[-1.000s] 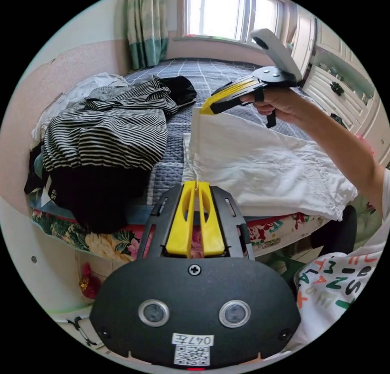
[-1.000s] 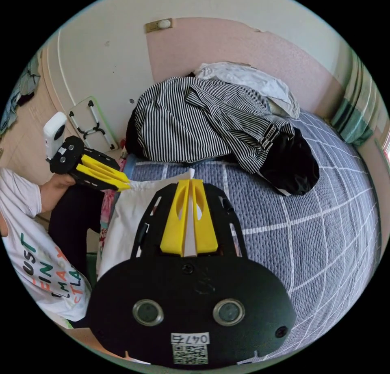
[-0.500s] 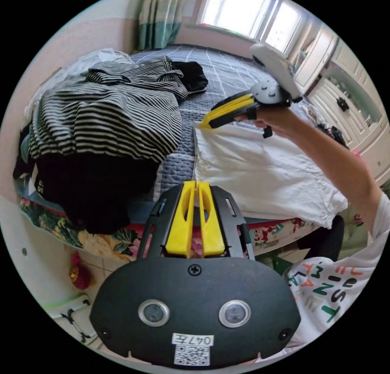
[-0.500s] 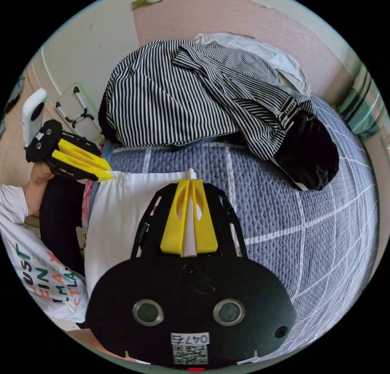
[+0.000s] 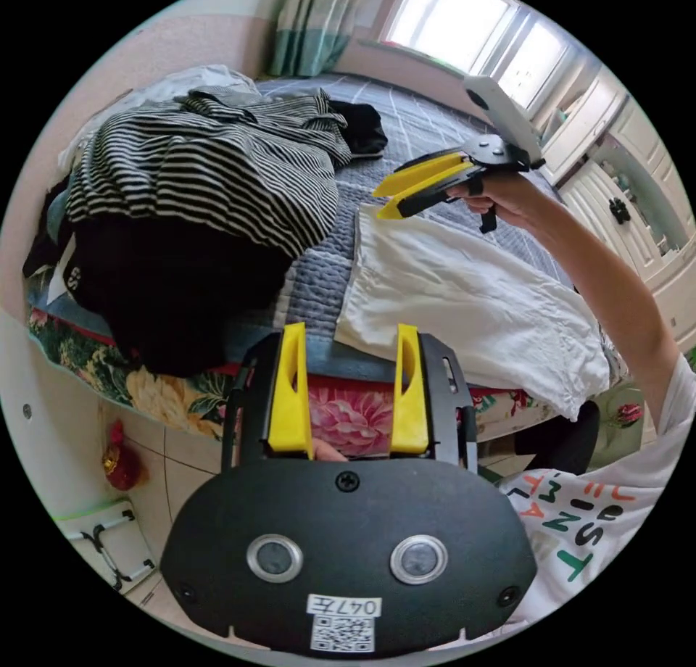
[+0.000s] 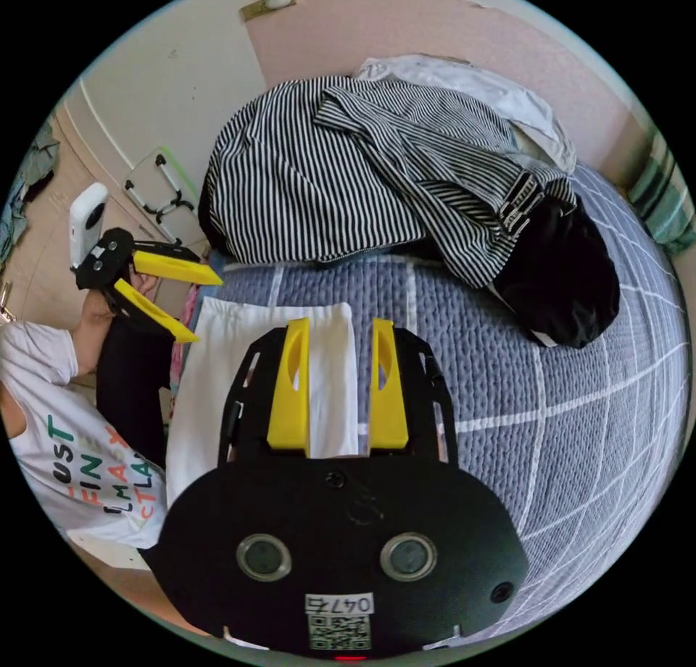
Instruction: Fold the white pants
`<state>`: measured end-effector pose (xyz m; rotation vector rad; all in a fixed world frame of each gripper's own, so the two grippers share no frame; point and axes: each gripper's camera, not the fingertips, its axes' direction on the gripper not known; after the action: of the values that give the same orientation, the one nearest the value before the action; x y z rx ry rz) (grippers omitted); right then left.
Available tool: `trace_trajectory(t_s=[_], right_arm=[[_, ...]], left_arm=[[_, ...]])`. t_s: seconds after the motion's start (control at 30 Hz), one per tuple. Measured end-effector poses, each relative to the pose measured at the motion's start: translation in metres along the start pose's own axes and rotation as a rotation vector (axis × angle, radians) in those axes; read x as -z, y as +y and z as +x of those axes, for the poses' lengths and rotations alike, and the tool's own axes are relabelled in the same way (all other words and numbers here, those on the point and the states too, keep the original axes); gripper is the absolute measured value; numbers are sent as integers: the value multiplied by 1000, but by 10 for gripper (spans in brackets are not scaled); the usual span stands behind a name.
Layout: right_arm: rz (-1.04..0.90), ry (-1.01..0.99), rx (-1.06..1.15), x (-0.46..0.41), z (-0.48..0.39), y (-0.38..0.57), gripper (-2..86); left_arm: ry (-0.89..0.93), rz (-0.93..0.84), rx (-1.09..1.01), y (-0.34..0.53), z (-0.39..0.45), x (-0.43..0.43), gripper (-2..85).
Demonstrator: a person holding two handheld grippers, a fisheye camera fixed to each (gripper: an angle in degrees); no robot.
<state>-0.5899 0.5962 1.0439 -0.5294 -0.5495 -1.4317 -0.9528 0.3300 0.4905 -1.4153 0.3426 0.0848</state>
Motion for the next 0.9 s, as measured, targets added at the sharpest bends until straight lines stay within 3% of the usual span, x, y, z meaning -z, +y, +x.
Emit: trace_trajectory(t_s=[0.17,0.43,0.63,0.7,0.83,0.9], right_arm=[[-7,-71,14,-14,-1,15,83],[49,46,190,13,-41,72,5],[138,-38,148,56,-39,114,4],[186,-81,130,77,-40,133,4],[280,-143,121,140,-46,198,4],[324,-183,125,172,-49,237,4]], left_arm=[[-121,-38,-59,-5,37,-17,161],[-123,-30,-109,-9,72,-28,86],[-82,-15,-162,-12,96,-30,57],[-30,3,-198,-12,105,-25,55],[341,90,-285,-17,145,-1,54],[408,103,-350,-18,180,4,54]])
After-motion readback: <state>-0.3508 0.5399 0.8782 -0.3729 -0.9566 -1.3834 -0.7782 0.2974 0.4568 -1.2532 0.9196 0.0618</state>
